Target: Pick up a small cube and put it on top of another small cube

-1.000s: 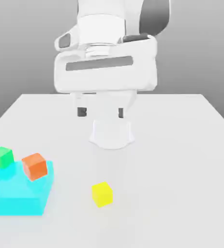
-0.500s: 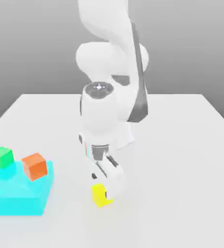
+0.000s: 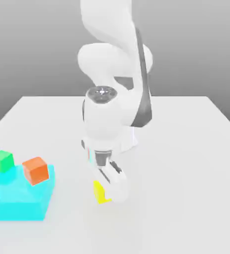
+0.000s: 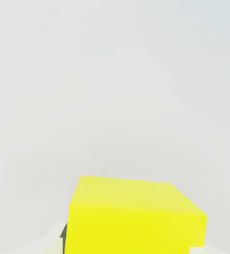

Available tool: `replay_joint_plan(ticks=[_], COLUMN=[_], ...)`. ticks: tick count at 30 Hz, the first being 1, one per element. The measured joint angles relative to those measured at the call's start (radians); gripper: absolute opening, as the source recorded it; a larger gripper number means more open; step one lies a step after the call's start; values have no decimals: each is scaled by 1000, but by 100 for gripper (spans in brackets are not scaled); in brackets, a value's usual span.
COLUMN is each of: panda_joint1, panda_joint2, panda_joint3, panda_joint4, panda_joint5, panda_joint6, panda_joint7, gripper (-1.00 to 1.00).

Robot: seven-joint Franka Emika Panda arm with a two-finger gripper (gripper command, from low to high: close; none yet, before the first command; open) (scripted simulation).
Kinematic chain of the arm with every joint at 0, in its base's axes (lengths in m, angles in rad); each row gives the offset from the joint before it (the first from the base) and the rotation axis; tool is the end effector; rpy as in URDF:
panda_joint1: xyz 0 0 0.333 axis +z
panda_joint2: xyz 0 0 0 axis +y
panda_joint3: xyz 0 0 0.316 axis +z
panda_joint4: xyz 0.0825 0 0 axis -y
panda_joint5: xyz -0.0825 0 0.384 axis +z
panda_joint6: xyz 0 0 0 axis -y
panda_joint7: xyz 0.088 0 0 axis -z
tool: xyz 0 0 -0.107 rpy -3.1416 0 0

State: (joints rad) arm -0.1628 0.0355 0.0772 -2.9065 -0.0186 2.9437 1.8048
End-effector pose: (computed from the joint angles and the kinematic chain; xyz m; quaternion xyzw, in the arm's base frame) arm 0.3377 -0.0274 0.1790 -0.5929 0.8053 -0.0009 0.0004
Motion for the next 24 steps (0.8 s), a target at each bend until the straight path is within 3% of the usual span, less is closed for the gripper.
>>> replay_joint_plan(ticks=[2,15,20,21,24], panda_joint1=[2,-413,-430,-429,-428], panda_joint2=[-52,-212,-84,-57,-57], panda_joint3=[-25,-378,-415,-417,-417], panda_joint4=[9,255,252,248,248], panda_joint5=[15,-65,-4,10,10], panda_joint6=[-60,-460,-335,-305,-305], panda_joint7=[-31,-275,-345,-355,-355], gripper=[-100,-100,-100,100,100])
